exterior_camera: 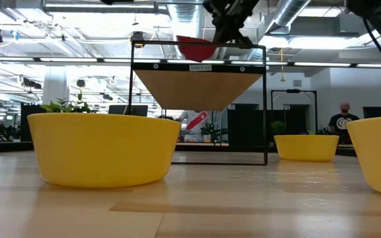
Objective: Pick & Place Mini bowls
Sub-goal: Stack the top white patterned bowl on the other white patterned bowl on the shelf
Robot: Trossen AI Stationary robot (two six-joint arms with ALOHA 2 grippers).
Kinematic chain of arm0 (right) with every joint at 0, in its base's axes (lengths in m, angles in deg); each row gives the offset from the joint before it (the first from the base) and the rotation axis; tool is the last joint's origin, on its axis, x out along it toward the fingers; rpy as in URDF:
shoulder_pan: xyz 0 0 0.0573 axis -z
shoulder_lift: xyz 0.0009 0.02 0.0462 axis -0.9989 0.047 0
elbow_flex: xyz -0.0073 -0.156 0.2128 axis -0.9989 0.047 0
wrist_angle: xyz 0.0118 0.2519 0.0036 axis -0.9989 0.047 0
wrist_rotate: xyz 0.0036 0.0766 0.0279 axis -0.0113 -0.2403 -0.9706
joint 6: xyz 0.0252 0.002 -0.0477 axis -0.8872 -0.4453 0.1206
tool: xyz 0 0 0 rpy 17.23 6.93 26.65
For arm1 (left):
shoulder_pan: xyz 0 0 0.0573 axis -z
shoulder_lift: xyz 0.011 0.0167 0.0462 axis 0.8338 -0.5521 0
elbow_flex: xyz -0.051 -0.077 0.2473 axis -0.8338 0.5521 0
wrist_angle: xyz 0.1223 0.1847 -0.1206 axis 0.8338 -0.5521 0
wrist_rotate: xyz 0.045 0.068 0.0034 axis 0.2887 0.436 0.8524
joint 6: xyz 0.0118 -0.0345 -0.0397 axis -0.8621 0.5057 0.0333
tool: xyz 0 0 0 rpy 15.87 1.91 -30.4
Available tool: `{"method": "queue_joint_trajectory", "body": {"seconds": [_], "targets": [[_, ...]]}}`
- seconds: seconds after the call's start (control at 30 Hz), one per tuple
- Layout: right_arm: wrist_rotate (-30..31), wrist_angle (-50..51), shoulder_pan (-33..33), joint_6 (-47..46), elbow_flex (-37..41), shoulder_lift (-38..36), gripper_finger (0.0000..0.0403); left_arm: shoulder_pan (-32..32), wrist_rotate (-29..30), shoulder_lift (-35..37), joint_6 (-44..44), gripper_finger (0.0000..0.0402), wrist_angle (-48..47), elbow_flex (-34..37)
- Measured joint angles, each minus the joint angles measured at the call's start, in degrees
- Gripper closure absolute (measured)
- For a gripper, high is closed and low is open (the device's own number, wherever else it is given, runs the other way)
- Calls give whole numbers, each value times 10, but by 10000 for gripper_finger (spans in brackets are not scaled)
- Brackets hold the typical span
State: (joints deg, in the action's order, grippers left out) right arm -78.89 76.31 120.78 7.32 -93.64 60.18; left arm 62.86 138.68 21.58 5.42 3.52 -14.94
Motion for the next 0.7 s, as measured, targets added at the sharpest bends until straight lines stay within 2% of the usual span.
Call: {"method": "queue_joint_trajectory", "body": {"seconds": [0.2,0.37,0.7], "targets": [[-11,-12,15,6,0,21,403,0,-54,96,150,229,-1,58],[-18,-27,21,6,0,42,403,0,-74,147,247,229,-1,106],[-21,-27,32,11,0,63,403,0,-111,164,369,229,-1,170]]}}
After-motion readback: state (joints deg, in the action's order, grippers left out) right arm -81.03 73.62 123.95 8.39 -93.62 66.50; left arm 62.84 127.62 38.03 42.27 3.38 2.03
